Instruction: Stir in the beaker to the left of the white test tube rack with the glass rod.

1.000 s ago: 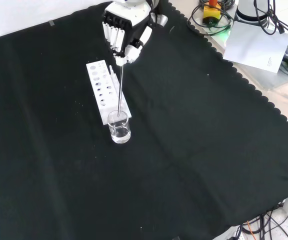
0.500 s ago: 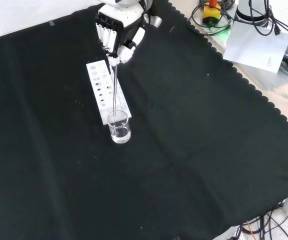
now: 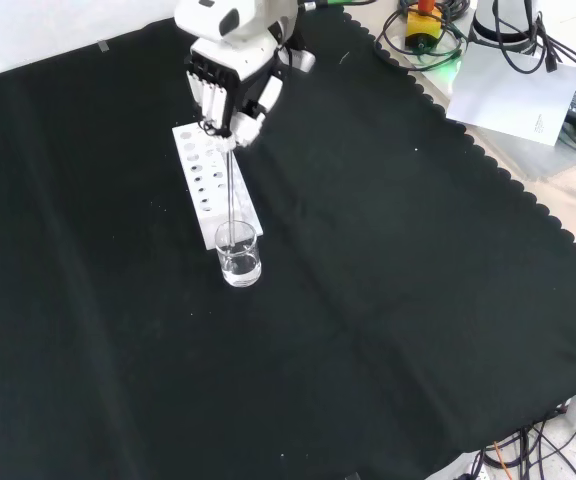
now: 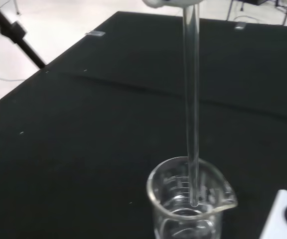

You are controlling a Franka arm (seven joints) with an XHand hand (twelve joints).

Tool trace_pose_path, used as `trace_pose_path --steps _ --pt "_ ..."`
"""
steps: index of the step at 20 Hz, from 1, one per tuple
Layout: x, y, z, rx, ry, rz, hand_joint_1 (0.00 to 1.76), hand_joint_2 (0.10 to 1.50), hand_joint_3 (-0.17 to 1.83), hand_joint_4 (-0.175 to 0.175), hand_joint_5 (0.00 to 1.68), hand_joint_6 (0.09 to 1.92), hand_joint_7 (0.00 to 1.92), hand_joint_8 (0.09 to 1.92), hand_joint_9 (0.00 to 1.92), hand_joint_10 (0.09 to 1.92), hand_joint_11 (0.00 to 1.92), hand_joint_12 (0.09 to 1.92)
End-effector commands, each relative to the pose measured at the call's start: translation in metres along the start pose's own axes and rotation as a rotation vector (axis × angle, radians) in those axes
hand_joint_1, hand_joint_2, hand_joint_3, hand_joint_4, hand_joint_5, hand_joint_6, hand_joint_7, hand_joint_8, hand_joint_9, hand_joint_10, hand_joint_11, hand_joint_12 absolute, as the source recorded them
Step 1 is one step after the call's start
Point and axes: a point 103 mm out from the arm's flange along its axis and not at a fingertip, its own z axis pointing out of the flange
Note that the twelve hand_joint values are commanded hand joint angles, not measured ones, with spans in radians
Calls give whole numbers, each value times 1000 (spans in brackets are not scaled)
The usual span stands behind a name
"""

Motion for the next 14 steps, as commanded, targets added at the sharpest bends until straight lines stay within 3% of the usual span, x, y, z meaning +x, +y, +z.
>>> trace_pose_path --steps 1,14 --pt "15 9 5 14 -17 -45 1320 1078 -175 -175 1251 368 1283 788 1561 803 1573 740" --pt "26 16 33 54 6 -71 1320 1078 -175 -175 1253 364 1284 786 1562 802 1573 741"
